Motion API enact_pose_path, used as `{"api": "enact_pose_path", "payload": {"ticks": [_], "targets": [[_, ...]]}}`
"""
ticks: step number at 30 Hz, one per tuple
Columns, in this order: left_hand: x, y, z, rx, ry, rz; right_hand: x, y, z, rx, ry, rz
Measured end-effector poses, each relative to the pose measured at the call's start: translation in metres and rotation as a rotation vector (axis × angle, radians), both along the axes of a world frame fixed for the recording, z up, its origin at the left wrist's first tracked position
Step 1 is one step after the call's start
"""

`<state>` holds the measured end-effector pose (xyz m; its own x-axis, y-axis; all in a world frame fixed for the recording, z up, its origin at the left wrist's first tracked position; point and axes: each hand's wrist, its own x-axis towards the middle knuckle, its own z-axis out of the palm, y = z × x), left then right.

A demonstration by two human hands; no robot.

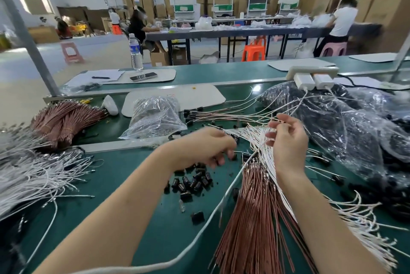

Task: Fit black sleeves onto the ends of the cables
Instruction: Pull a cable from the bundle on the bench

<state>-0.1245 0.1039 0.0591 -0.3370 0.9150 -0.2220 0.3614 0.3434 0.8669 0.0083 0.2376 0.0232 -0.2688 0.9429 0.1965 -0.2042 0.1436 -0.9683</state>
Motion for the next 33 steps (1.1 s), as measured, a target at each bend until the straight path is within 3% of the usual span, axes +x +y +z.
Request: {"api": "enact_pose_path", "payload": {"ticks": [3,5,8,13,22,25,28,30,33], "targets": [[-0.030,-0.035,0.004,0.427,-0.235,0.396,-0.005,-0.012,-0.003,0.094,-0.120,0.115],[-0.048,-0.064,-0.013,0.655,-0.292,0.721,-0.014,-0.024,-0.013,0.160,-0.255,0.273],[-0.055,-0.096,-0.057,0.795,-0.396,1.038,-0.033,-0.039,-0.035,0.271,-0.470,0.403],[-0.055,-0.110,-0.099,0.909,-0.617,1.165,-0.054,-0.050,-0.069,0.633,-0.801,0.262],[-0.056,-0.105,-0.101,0.897,-0.535,1.134,-0.052,-0.047,-0.078,0.787,-0.838,0.244],[-0.053,-0.104,-0.099,0.919,-0.514,1.138,-0.053,-0.048,-0.072,0.567,-0.607,0.263],[-0.045,-0.099,-0.096,0.932,-0.487,1.100,-0.057,-0.049,-0.059,-0.099,-0.105,0.479],[-0.039,-0.094,-0.096,0.931,-0.482,1.053,-0.055,-0.049,-0.052,-0.421,0.165,0.550],[-0.034,-0.091,-0.097,0.928,-0.473,1.020,-0.053,-0.050,-0.050,-0.550,0.295,0.597]]}}
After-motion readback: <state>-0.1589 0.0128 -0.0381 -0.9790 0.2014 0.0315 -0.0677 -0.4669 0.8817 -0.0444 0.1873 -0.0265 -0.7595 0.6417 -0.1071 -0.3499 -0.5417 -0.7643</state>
